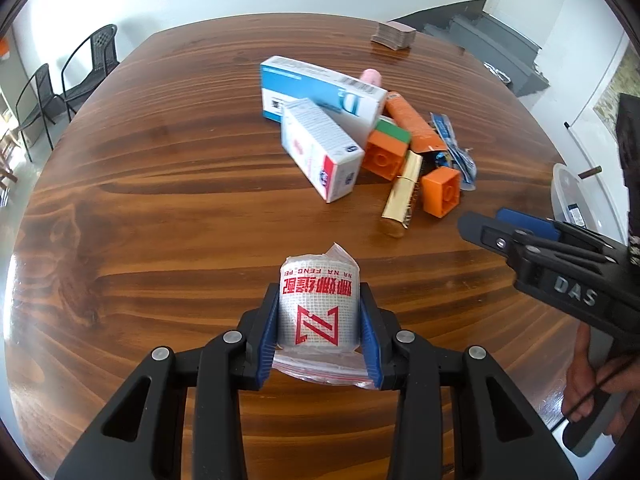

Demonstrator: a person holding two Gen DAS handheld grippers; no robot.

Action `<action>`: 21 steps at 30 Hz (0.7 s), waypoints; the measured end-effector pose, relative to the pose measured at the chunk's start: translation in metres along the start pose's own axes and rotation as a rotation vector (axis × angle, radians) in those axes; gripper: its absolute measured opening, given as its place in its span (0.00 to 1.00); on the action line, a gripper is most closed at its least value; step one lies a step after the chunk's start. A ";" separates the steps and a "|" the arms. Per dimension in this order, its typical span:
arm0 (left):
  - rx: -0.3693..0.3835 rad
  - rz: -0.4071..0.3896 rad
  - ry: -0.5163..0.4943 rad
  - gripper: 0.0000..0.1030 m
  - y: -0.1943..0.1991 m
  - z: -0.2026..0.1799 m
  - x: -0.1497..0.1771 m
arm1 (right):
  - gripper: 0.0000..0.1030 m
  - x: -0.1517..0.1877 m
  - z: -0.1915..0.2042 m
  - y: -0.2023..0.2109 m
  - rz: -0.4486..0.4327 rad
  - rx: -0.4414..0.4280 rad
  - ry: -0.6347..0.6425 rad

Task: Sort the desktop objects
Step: 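Grasp the orange block with the right tool while the left tool holds the bandage roll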

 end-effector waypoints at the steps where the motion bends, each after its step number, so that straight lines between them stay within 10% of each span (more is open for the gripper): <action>1: 0.001 0.000 0.003 0.38 -0.001 0.001 -0.002 | 0.58 -0.002 0.001 -0.003 0.003 -0.004 0.000; 21: 0.003 0.004 0.034 0.38 -0.001 0.006 -0.006 | 0.40 -0.030 -0.001 -0.033 0.037 -0.040 0.011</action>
Point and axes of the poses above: each gripper's, at about its wrist camera, not at the fingertips, and y roughly against the way its jaws point, z to its left, x to its underside, the point moved 2 cm from there along -y, roughly the way its jaws point, and after that the axes turned 5 degrees about z, right-handed, at the moved point
